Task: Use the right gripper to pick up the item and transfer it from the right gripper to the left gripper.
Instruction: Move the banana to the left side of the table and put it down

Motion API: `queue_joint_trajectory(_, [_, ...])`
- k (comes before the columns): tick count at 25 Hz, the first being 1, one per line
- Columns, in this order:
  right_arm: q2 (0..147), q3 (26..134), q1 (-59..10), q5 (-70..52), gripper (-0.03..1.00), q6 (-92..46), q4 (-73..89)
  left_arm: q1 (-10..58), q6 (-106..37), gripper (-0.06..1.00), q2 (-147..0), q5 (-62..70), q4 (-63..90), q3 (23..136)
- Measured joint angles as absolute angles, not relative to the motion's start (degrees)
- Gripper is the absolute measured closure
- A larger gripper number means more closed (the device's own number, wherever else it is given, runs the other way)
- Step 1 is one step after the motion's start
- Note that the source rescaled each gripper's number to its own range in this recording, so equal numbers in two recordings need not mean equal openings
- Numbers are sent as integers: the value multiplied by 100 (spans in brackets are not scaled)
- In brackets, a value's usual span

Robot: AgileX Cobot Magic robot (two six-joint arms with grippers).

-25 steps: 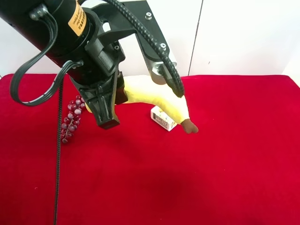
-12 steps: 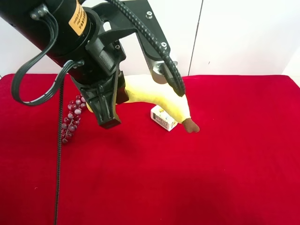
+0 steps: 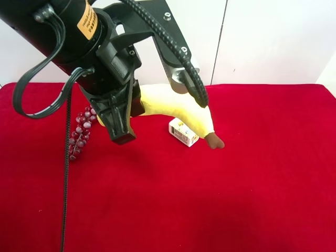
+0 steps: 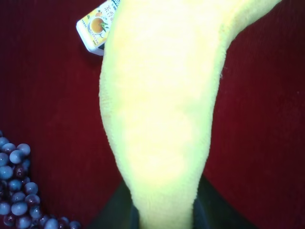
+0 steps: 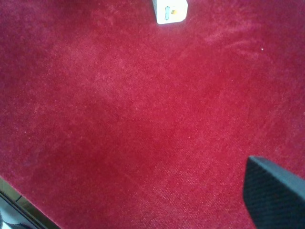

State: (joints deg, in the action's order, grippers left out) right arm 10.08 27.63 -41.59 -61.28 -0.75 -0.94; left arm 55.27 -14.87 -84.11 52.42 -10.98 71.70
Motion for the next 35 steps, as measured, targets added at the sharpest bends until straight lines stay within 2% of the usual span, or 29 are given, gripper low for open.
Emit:
queue_joint_trajectory(12, [707,2756,-4074,-6106,-3,-75,-94,5527,-1483,94,-8411,5033,-964,7170])
queue_joint_trajectory(14, [391,2749,-3785,-6106,-3,-75,-94,5527,-1483,94,-8411,4946,-901,7170])
queue_joint_trajectory(20, [-11,2745,-2259,-6099,-3,-75,-111,5527,-1472,94,-8411,4888,-853,7170])
queue_joint_trajectory(23, [-11,2745,-1821,-6099,-3,-75,-112,5527,-1299,94,-8411,4887,-821,7170])
queue_joint_trajectory(28, [-11,2745,-1724,-6099,-3,-75,-118,5399,-430,94,-8455,4847,-782,7037])
queue_joint_trajectory(35, [-11,2745,-1724,-6099,-3,-75,-118,4667,52,94,-8718,4295,-298,6366])
